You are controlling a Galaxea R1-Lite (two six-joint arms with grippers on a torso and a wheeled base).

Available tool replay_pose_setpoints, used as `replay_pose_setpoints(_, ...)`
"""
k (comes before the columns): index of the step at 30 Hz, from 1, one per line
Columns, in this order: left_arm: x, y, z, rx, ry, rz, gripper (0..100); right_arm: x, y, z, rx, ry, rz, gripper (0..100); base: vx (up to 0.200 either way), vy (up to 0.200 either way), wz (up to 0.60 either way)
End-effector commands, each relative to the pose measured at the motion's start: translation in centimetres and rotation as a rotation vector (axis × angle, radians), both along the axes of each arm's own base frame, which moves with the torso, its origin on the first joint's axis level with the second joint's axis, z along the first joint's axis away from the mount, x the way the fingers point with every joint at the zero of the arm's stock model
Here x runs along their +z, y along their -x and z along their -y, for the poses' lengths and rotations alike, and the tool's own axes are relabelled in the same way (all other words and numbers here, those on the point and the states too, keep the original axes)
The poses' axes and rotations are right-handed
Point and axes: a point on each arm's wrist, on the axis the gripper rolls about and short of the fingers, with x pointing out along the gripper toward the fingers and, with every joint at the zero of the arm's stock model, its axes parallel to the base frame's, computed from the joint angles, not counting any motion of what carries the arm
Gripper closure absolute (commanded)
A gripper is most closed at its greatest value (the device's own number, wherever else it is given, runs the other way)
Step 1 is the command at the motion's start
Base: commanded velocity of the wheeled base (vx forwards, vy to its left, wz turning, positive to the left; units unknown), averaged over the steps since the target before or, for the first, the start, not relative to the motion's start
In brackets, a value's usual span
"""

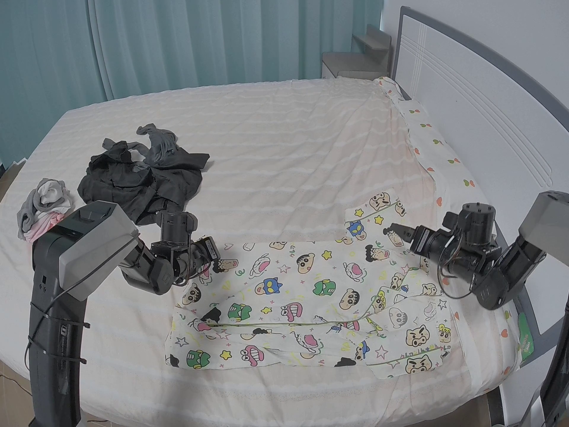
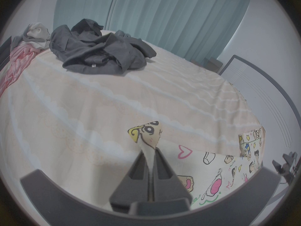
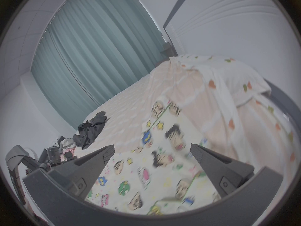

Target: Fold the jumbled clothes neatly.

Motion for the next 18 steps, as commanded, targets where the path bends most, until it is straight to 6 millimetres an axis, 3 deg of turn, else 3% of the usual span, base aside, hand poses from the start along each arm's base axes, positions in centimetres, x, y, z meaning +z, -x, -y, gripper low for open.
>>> replay_pose_setpoints(1, 0.9, 0.7, -0.2, 0.011, -0.001, 0.029, 100, -1.8, -4.0, 2.5, -0.009, 0.068, 0.002, 0, 0.000, 0.000, 0.00)
replay_pose_setpoints(14, 0.6, 0.9, -0.2, 0.013, -0.004, 0.019, 100, -7.4, -7.4, 2.8, 0.095, 0.205, -0.031, 0, 0.000, 0.000, 0.00)
replay_pose_setpoints(18, 0.6, 1.0, -0.2, 0.013, -0.004, 0.017, 100, -7.7, -8.1, 2.7, 0.102, 0.215, -0.020, 0, 0.000, 0.000, 0.00)
